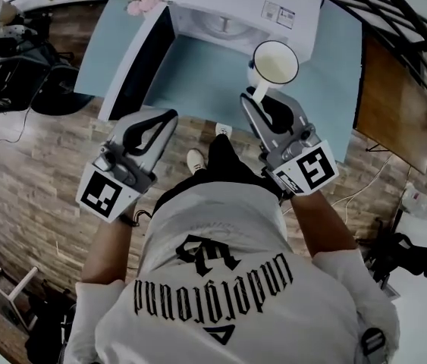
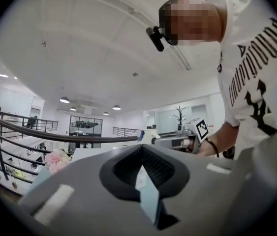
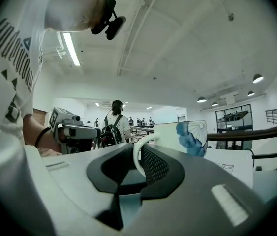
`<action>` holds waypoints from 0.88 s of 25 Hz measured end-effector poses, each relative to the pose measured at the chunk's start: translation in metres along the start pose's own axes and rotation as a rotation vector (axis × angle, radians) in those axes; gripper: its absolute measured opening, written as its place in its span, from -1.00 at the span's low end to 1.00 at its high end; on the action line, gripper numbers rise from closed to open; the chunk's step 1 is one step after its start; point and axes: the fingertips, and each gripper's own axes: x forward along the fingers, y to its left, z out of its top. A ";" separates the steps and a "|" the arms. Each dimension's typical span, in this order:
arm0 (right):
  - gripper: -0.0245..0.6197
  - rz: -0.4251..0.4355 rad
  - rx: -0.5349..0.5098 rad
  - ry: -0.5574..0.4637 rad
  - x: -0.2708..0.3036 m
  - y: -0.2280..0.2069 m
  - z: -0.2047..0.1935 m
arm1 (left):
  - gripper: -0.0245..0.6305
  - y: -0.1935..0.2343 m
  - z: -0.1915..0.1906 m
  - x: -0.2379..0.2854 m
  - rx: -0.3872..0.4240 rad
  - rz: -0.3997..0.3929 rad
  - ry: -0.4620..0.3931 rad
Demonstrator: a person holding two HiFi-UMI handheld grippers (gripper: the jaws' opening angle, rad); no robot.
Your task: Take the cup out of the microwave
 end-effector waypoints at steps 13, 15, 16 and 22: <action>-0.76 -0.007 -0.039 -0.038 -0.031 0.023 0.049 | -0.77 -0.015 0.033 -0.024 0.005 0.010 -0.010; -0.76 -0.007 -0.041 -0.043 -0.034 0.026 0.052 | -0.77 -0.016 0.036 -0.026 0.004 0.014 -0.009; -0.76 -0.007 -0.042 -0.044 -0.035 0.027 0.054 | -0.77 -0.016 0.038 -0.027 0.005 0.017 -0.009; -0.76 -0.009 -0.044 -0.065 -0.037 0.030 0.062 | -0.77 -0.012 0.045 -0.036 0.010 0.040 -0.017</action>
